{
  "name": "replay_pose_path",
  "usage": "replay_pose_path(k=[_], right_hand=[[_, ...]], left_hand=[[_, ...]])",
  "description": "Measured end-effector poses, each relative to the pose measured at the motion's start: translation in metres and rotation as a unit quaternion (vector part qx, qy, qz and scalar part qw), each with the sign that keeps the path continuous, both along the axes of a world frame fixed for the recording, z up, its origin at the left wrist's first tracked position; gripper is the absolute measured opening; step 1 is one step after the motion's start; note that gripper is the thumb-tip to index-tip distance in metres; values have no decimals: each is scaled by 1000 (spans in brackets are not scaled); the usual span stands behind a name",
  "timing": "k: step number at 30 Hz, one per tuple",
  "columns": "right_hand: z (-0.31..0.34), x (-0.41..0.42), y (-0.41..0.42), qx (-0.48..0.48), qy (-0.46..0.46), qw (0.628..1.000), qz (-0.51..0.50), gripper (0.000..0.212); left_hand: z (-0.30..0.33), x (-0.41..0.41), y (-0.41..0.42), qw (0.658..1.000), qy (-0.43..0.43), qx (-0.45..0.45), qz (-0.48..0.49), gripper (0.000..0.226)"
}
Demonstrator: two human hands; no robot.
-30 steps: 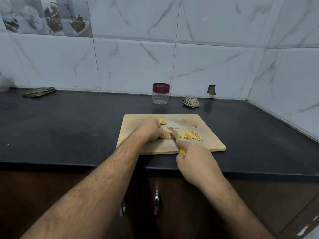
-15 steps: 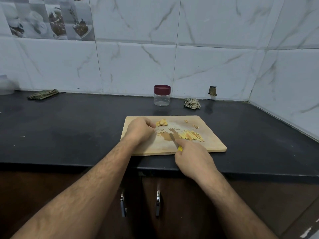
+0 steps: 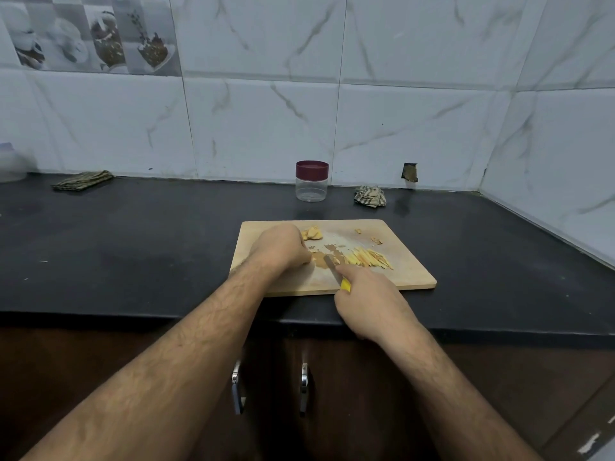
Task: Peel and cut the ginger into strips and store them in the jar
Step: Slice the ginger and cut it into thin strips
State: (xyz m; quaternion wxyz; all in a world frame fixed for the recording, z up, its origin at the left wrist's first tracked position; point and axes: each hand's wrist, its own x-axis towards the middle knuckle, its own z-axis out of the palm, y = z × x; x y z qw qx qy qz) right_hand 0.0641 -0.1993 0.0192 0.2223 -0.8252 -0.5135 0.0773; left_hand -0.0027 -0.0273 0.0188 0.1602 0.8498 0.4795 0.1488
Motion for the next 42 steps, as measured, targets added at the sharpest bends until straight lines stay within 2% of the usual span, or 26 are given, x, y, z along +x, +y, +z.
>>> replay_pose_path(k=[3,6,11,17,23,31,33,36,37,42], right_hand=[[1,0,-1,-4,6,1000,5,57],[1,0,-1,-6,5,1000,6,56],[1,-2,1,-8,1,1000,10,56],[1,-2,4,-11,-7,1000,10,55],[1,-6,7,-2,-9,1000,12,47],[1,-10,11,-19,-3,1000,15,51],[2,-13,13,-25,2,1000,12,44],[1,-17,18,-28,-8,1000,6,17],[1,-19,18,-28,-15,999,3,14],[-4,-25,8,-41,-45,998,0,28]], left_hand=[[6,-1,0,997,-34,-72,-8,14],[5,-4,6,993,-87,-79,-7,16],[-4,-4,8,994,-71,-78,-42,8],[-6,0,8,996,-65,-64,-11,2],[-3,2,8,996,-58,-75,0,5],[-4,3,4,997,-48,-63,5,12],[-4,3,4,996,-50,-67,5,14],[-5,3,5,996,-51,-77,2,19],[-4,3,5,995,-49,-81,2,21],[-5,2,6,993,-67,-96,8,20]])
